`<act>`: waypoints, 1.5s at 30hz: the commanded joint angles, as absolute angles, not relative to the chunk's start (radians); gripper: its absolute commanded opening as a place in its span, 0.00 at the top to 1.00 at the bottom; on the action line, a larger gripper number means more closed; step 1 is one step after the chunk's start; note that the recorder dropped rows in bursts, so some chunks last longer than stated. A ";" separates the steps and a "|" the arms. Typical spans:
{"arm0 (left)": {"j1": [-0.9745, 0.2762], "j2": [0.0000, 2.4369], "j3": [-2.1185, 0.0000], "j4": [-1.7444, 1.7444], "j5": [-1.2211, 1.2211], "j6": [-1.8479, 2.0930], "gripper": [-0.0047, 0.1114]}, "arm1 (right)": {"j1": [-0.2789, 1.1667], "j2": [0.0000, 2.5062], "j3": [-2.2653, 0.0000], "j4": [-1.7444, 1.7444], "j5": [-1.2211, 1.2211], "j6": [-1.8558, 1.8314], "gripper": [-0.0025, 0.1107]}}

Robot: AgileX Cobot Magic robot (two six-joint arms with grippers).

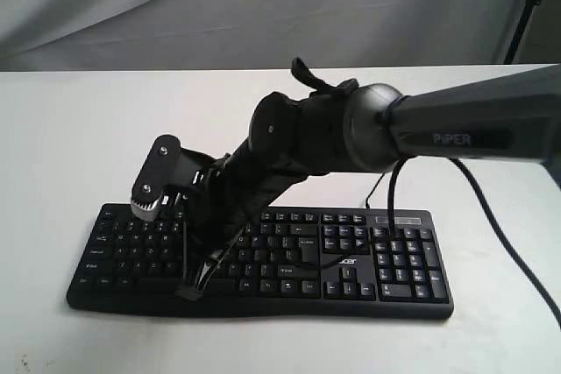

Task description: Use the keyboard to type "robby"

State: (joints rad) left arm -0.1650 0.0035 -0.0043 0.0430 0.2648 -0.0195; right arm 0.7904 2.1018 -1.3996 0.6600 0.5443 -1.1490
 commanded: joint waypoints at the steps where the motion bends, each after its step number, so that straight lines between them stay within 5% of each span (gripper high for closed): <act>1: -0.171 0.000 0.000 0.048 0.259 -0.022 0.96 | 0.802 2.121 -1.398 0.718 0.526 -1.203 0.98; 45: -0.171 0.000 0.000 0.048 0.259 -0.022 0.96 | 0.812 2.159 -1.396 0.706 0.500 -1.215 0.98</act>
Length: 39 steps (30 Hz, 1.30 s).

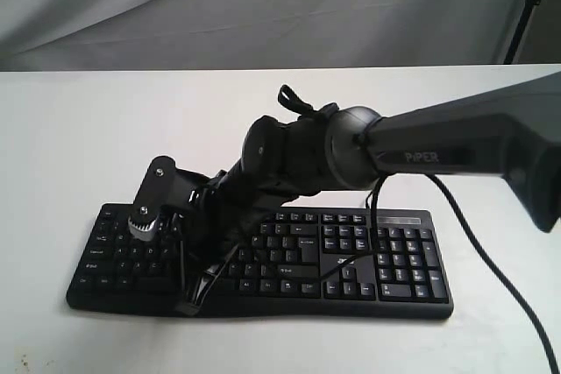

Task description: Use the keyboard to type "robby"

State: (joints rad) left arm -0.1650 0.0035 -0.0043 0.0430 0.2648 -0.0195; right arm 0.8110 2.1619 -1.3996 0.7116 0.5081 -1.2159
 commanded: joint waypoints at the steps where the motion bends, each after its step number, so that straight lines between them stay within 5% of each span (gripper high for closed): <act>1: -0.171 0.000 0.000 0.048 0.259 -0.022 0.96 | 0.812 2.159 -1.396 0.706 0.500 -1.215 0.98; 39: -0.171 0.000 0.000 0.048 0.259 -0.022 0.96 | 0.812 2.124 -1.396 0.680 0.507 -1.194 0.98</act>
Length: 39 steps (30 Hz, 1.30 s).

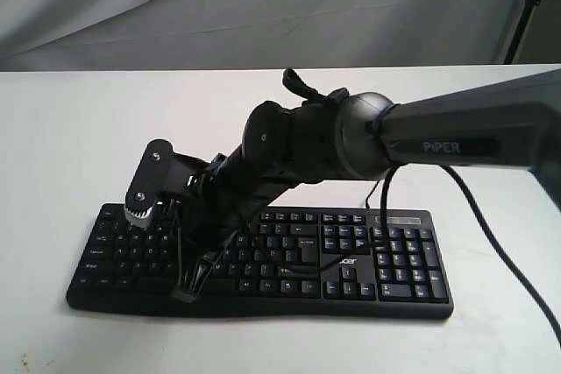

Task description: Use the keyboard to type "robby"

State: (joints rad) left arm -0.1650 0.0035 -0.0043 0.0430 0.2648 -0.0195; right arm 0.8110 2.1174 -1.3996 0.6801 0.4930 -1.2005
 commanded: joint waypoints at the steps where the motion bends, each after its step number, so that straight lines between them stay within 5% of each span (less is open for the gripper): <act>1: -0.171 0.000 0.000 0.048 0.259 -0.022 0.96 | 0.812 2.128 -1.392 0.680 0.507 -1.194 0.98; 39: -0.171 0.000 0.000 0.048 0.259 -0.022 0.96 | 0.746 2.159 -1.474 0.691 0.516 -1.192 0.98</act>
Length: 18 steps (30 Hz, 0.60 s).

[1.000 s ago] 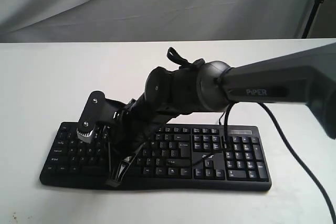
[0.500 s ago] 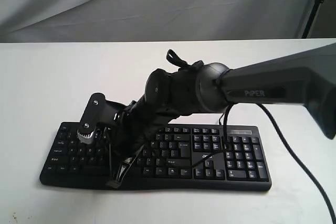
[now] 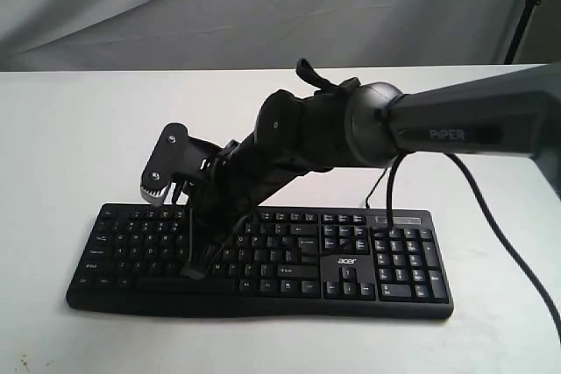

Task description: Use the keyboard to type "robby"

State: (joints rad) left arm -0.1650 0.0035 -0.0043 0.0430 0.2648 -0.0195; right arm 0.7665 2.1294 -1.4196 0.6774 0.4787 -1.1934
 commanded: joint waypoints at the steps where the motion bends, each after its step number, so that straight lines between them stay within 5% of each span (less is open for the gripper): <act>1: -0.171 0.000 0.000 0.048 0.259 -0.022 0.96 | 0.747 2.169 -1.486 0.691 0.523 -1.192 0.98; 18: -0.171 0.000 0.000 0.048 0.259 -0.022 0.96 | 0.719 2.238 -1.550 0.689 0.615 -1.199 0.98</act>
State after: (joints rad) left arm -0.1650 0.0035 -0.0043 0.0430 0.2648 -0.0195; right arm 0.7247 2.2395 -1.5432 0.6831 0.5932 -1.1934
